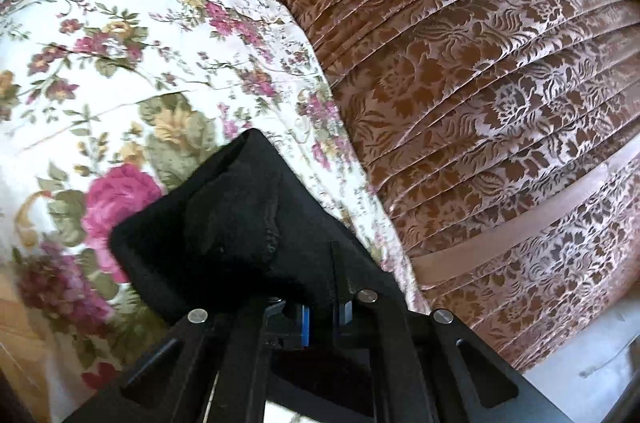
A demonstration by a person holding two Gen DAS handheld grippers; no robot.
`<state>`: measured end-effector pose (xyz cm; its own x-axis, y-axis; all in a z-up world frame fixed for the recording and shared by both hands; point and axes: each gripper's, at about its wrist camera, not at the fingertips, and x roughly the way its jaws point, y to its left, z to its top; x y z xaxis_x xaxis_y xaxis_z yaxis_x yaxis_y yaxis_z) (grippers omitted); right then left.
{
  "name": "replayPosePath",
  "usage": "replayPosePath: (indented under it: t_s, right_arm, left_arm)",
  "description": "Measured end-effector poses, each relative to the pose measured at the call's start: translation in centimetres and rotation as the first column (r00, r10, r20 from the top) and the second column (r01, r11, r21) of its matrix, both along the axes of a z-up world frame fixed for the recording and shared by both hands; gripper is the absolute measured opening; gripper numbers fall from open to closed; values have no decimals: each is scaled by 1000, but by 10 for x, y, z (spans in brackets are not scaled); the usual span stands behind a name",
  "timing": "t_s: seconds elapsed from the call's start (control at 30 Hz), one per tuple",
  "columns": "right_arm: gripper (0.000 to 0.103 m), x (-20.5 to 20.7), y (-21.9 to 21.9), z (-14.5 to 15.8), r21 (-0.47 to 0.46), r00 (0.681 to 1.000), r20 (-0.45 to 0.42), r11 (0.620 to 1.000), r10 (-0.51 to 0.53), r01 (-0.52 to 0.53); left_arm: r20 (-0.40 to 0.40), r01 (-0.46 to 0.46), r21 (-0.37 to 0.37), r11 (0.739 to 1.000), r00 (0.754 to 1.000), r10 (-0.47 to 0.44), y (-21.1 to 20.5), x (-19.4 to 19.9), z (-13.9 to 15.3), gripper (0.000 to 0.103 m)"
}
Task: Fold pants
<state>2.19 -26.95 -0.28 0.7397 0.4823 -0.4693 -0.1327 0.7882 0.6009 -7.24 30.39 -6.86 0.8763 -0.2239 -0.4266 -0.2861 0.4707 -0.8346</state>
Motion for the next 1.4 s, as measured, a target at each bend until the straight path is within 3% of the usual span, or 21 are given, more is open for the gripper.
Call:
replayPosePath:
  t_s: [0.17, 0.33, 0.57, 0.77, 0.93, 1.07, 1.2, 1.3, 1.4]
  right_arm:
    - [9, -26, 13, -32, -148, 997, -68, 988, 39, -49]
    - [9, -26, 14, -71, -137, 984, -178, 989, 33, -58]
    - [9, -33, 8, -54, -100, 990, -131, 993, 56, -69]
    - [10, -30, 17, -70, -118, 981, -185, 989, 64, -87]
    - [11, -29, 15, -73, -110, 980, -187, 990, 67, -89]
    - [24, -29, 9, -71, -54, 975, -206, 994, 81, -94]
    - [27, -31, 0, -64, -53, 976, -206, 995, 70, -82]
    - [28, -34, -11, -61, -45, 976, -210, 996, 63, -75]
    - [32, -38, -22, -57, -44, 976, -213, 997, 48, -59]
  left_arm:
    - [-129, 20, 55, 998, 992, -13, -3, -5, -27, 6]
    - [-142, 29, 69, 997, 990, -19, -3, -8, -38, 6]
    - [-86, -1, 120, 993, 996, 11, -3, -15, -17, 6]
    - [-186, 3, 96, 995, 982, 15, 0, -13, -43, 10]
    - [-199, -9, 198, 980, 979, 49, -7, -15, -28, 17]
    - [-140, -120, 271, 955, 977, 163, -5, -31, -3, 41]
    - [-36, -221, 377, 899, 967, 252, -12, -43, 30, 48]
    - [31, -236, 436, 868, 968, 248, -29, -42, 48, 54]
    - [53, -169, 475, 863, 985, 164, -50, -25, 58, 61]
